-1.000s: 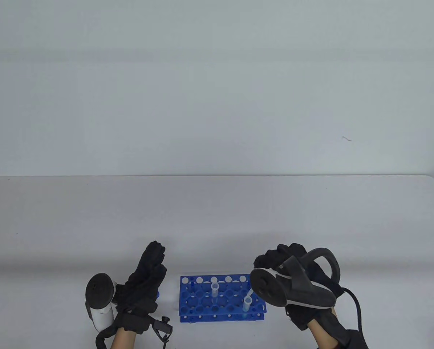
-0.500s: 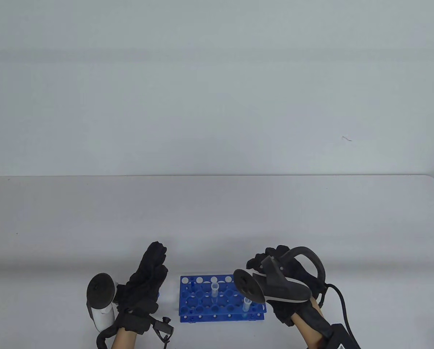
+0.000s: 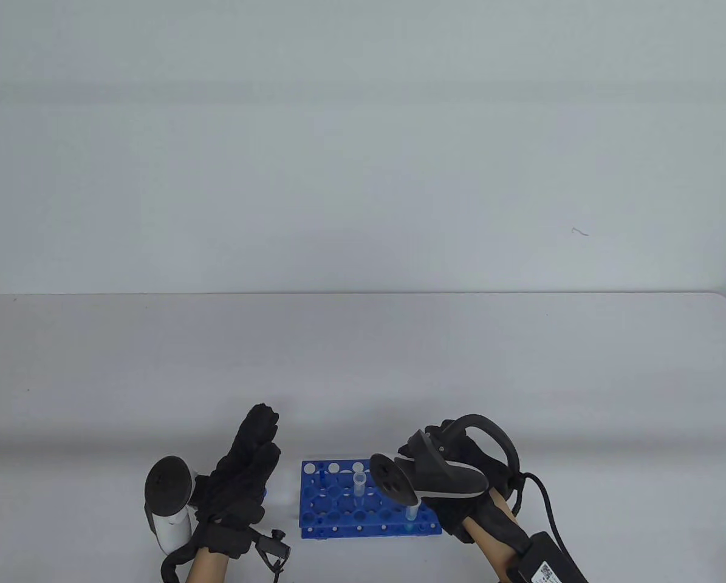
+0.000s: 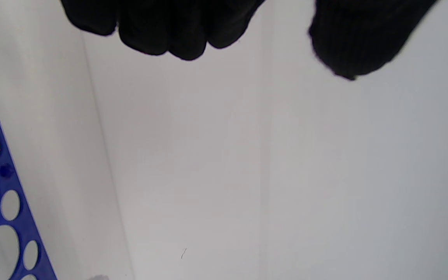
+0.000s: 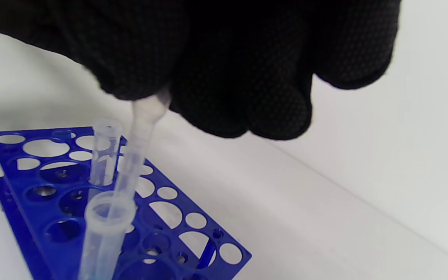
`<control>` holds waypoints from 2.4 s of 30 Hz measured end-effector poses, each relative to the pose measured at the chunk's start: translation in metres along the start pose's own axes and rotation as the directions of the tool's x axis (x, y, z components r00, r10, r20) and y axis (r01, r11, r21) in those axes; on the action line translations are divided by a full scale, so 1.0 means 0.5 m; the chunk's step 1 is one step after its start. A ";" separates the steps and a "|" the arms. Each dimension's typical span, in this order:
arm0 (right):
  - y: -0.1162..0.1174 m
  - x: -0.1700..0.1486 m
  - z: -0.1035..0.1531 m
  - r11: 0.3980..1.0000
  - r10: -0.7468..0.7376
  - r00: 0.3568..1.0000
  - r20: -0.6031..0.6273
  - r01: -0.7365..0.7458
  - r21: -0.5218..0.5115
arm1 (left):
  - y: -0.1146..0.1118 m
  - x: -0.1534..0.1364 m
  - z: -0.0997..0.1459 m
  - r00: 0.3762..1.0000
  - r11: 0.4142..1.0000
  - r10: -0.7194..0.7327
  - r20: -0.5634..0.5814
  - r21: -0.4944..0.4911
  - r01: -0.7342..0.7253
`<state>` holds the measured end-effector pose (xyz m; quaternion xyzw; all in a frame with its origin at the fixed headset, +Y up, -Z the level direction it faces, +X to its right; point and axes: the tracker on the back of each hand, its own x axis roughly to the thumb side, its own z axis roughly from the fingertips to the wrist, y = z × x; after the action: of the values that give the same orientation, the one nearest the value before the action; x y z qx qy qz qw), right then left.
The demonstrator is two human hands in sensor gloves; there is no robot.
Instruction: Press a plastic transfer pipette bulb to move liquid between test tubes
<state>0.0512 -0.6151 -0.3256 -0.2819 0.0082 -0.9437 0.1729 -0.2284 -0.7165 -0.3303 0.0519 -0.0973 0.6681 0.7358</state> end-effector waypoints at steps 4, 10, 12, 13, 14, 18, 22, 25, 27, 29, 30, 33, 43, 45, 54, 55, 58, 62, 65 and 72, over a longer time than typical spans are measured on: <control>0.003 0.003 -0.002 0.999 -0.004 1.000 -0.004 0.004 0.032 | 0.000 0.000 0.000 1.000 1.000 0.002 -0.001 0.000 -0.002; 0.004 0.002 -0.001 0.999 -0.011 1.000 -0.020 0.012 0.046 | 0.000 0.000 0.000 1.000 1.000 0.002 -0.001 -0.001 -0.002; 0.004 0.002 0.000 0.999 -0.012 1.000 -0.022 0.013 0.052 | 0.000 0.000 0.000 1.000 1.000 0.002 -0.001 -0.001 -0.002; 0.003 0.002 0.000 0.998 -0.012 1.000 -0.023 0.013 0.054 | 0.001 0.000 0.000 1.000 1.000 0.002 -0.001 -0.001 -0.002; 0.003 0.002 0.000 0.998 -0.016 1.000 -0.025 0.017 0.061 | 0.001 0.000 0.000 1.000 1.000 0.002 -0.001 0.000 -0.002; 0.003 0.001 0.001 0.997 -0.021 0.999 -0.025 0.023 0.071 | 0.001 0.000 0.000 1.000 1.000 0.002 -0.001 0.000 -0.002; 0.003 0.001 0.000 0.997 -0.026 0.999 -0.025 0.027 0.076 | 0.001 0.000 0.000 1.000 1.000 0.002 -0.001 0.000 -0.002; 0.004 0.001 0.000 0.997 -0.031 0.999 -0.024 0.033 0.076 | 0.001 0.000 0.000 1.000 1.000 0.002 -0.002 0.000 -0.002; 0.004 0.000 0.000 0.997 -0.037 0.999 -0.024 0.038 0.073 | 0.001 0.000 0.000 1.000 1.000 0.002 -0.002 0.000 -0.002; -0.001 -0.005 0.002 0.996 -0.050 0.998 -0.027 0.052 0.068 | 0.001 0.001 0.001 1.000 1.000 0.002 -0.002 0.000 -0.002; -0.005 -0.009 0.005 0.996 -0.062 0.998 -0.031 0.063 0.059 | 0.001 0.001 0.001 1.000 1.000 0.002 -0.002 0.000 -0.002; -0.028 -0.025 0.021 0.995 -0.099 0.994 -0.047 0.100 0.026 | 0.001 0.001 0.000 1.000 1.000 0.003 -0.001 0.000 -0.003; -0.140 -0.083 0.114 0.967 -0.190 0.976 -0.105 0.168 -0.191 | 0.001 0.001 0.000 1.000 1.000 0.005 0.001 -0.003 -0.005; -0.156 -0.088 0.119 0.955 -0.217 0.970 -0.106 0.189 -0.230 | 0.000 0.001 0.000 1.000 1.000 0.006 0.001 -0.004 -0.006; -0.164 -0.046 0.062 0.920 -0.253 0.966 -0.057 0.221 -0.324 | 0.000 0.001 0.000 1.000 1.000 0.011 0.002 -0.004 -0.011; -0.160 -0.040 0.055 0.924 -0.242 0.969 -0.055 0.213 -0.316 | 0.000 0.001 0.000 1.000 1.000 0.012 0.003 -0.004 -0.012; -0.145 -0.022 0.037 0.938 -0.203 0.978 -0.055 0.179 -0.296 | 0.000 0.002 -0.001 1.000 1.000 0.016 0.005 -0.006 -0.016; -0.130 -0.009 0.021 0.943 -0.191 0.980 -0.048 0.170 -0.286 | 0.000 0.000 -0.001 1.000 1.000 0.016 0.002 -0.004 -0.016; -0.123 -0.002 0.010 0.947 -0.173 0.984 -0.052 0.151 -0.283 | 0.000 0.001 0.000 1.000 1.000 0.017 0.002 -0.004 -0.017; -0.104 0.012 -0.008 0.960 -0.142 0.989 -0.044 0.127 -0.250 | 0.000 0.001 -0.001 1.000 1.000 0.015 0.001 -0.004 -0.015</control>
<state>0.0273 -0.5685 -0.3200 -0.2717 0.1116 -0.9532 0.0717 -0.2283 -0.7161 -0.3306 0.0500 -0.0993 0.6733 0.7309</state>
